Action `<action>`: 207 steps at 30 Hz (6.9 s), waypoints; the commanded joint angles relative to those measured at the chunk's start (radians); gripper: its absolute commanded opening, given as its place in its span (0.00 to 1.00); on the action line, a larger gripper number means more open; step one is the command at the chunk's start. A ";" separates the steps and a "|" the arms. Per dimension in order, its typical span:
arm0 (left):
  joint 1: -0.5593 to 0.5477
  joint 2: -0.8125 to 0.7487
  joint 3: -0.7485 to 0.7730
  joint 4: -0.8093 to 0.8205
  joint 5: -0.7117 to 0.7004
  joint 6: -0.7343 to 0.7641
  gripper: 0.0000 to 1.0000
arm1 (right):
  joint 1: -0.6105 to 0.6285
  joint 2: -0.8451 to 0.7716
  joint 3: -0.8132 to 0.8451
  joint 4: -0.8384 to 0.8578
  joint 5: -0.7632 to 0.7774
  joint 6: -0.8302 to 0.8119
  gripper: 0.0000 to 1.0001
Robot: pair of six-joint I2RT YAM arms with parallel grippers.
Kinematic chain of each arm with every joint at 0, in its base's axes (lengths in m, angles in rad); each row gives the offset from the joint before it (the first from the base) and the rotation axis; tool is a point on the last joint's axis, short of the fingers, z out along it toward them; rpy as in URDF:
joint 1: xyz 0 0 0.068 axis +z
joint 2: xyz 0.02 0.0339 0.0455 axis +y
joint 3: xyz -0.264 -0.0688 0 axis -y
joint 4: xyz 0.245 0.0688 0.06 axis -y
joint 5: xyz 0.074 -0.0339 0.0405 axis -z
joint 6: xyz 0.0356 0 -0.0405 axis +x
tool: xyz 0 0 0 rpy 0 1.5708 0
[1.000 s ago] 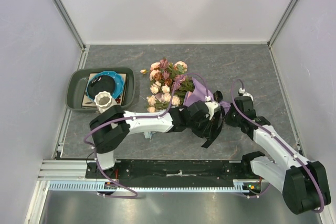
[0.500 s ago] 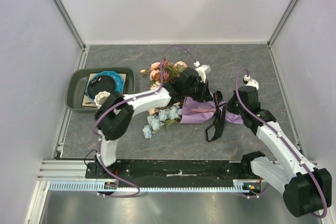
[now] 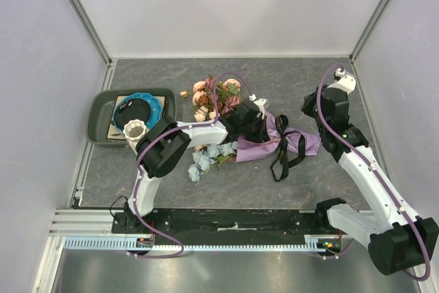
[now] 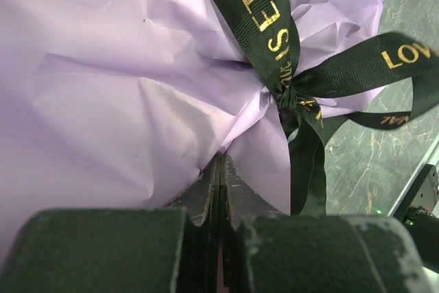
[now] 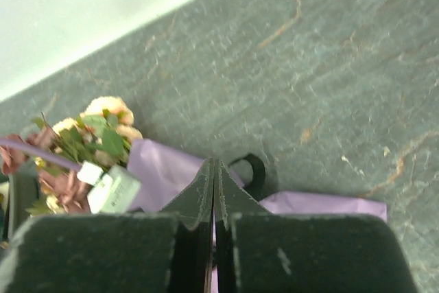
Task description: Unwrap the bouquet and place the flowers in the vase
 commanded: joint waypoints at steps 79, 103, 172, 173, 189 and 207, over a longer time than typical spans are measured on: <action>0.036 0.034 -0.052 0.023 0.027 0.057 0.02 | -0.063 0.792 0.915 -0.263 0.216 -0.139 0.65; 0.021 -0.012 -0.077 0.069 0.051 0.086 0.02 | 0.000 0.242 -0.034 -0.191 -0.181 -0.047 0.38; 0.021 0.008 -0.060 0.069 0.048 0.091 0.02 | 0.092 -0.157 0.254 -0.602 -0.062 -0.015 0.00; 0.021 0.006 -0.060 0.069 0.050 0.091 0.02 | 0.092 -0.149 0.250 -0.521 -0.031 -0.011 0.00; 0.016 -0.011 -0.077 0.079 0.068 0.094 0.02 | 0.063 0.627 0.733 -0.347 -0.008 -0.073 0.60; 0.011 -0.018 -0.092 0.099 0.074 0.094 0.02 | 0.063 0.504 0.132 -0.139 -0.114 -0.034 0.47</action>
